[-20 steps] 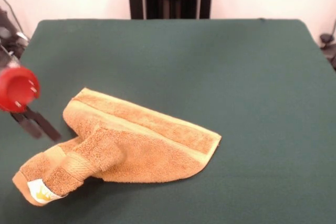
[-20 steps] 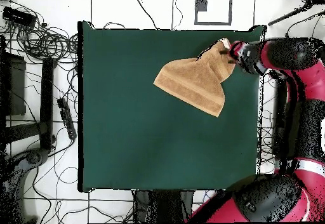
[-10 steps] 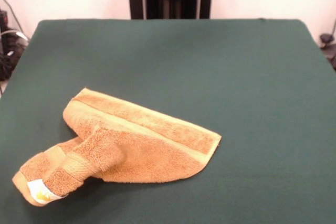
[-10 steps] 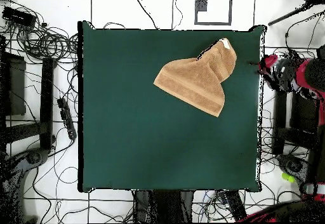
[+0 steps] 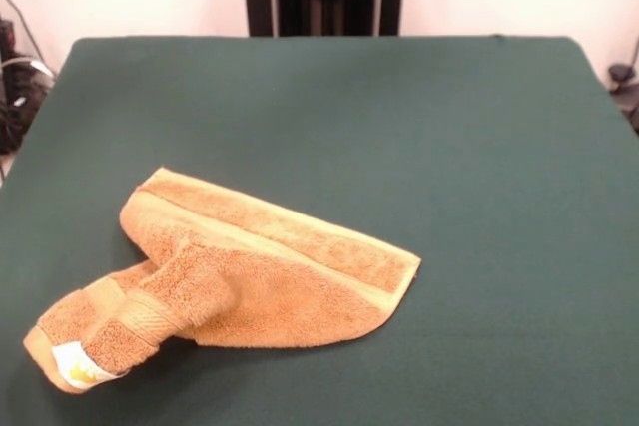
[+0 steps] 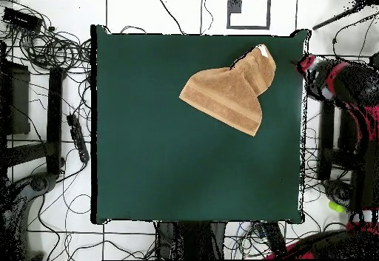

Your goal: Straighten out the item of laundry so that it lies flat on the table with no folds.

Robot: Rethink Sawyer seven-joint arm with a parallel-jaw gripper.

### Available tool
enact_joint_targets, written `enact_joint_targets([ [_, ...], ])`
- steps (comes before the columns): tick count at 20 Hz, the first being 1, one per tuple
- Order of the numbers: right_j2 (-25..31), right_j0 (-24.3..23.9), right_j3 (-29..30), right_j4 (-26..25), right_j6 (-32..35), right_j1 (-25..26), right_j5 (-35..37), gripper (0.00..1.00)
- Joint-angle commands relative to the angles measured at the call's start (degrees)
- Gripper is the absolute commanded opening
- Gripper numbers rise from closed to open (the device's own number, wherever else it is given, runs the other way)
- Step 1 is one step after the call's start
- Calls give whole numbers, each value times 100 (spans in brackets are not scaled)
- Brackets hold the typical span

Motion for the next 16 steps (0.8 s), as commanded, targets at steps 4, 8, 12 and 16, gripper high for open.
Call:
enact_joint_targets([
  [4,-172,1141,318,-145,474,192,30,100],
  [8,-264,1220,321,-101,627,263,-206,100],
  [12,-300,1221,416,-96,638,355,-520,100],
  [16,-21,760,1048,-195,20,418,-1273,100],
])
